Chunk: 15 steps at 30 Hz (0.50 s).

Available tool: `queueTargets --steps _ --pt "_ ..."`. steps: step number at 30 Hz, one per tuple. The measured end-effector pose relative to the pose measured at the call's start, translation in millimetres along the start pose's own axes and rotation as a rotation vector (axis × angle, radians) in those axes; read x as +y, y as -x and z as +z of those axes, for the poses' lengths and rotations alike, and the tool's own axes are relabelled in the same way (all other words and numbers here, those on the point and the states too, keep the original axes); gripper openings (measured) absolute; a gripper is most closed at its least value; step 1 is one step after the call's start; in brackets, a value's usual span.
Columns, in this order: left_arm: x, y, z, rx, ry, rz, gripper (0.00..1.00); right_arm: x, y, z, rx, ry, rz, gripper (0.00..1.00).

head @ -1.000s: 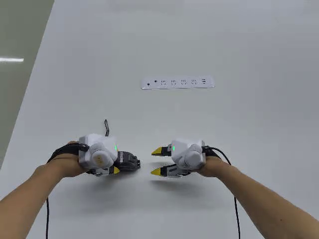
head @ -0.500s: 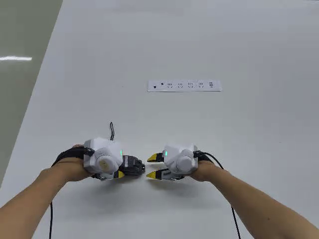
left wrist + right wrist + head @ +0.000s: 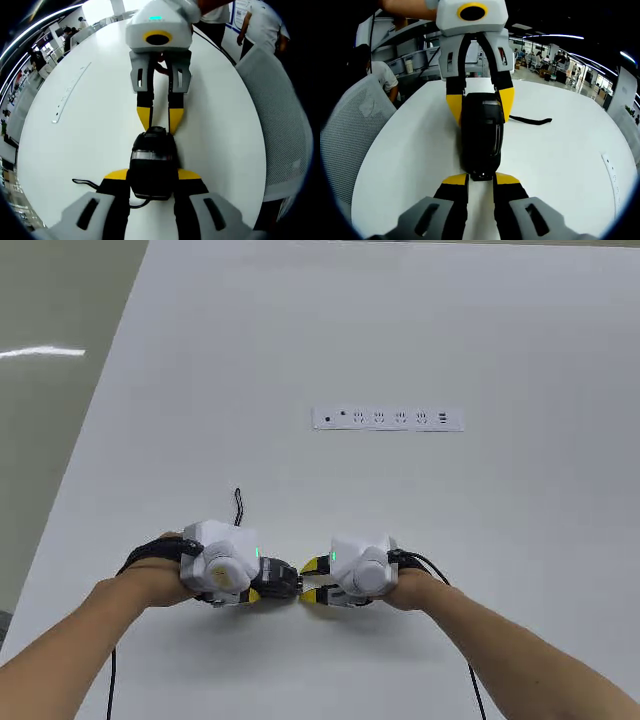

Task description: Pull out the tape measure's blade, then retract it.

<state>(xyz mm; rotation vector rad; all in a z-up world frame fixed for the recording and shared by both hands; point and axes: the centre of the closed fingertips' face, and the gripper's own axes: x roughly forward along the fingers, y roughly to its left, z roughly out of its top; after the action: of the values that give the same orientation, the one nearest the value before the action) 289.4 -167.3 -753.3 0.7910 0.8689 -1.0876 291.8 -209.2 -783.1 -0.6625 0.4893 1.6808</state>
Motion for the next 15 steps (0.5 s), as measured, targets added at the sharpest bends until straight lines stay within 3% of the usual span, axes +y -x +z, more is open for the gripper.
queueTargets --steps 15 --pt "-1.0 -0.5 0.7 -0.014 -0.004 -0.01 0.29 -1.8 -1.7 -2.8 0.003 -0.024 0.014 0.14"
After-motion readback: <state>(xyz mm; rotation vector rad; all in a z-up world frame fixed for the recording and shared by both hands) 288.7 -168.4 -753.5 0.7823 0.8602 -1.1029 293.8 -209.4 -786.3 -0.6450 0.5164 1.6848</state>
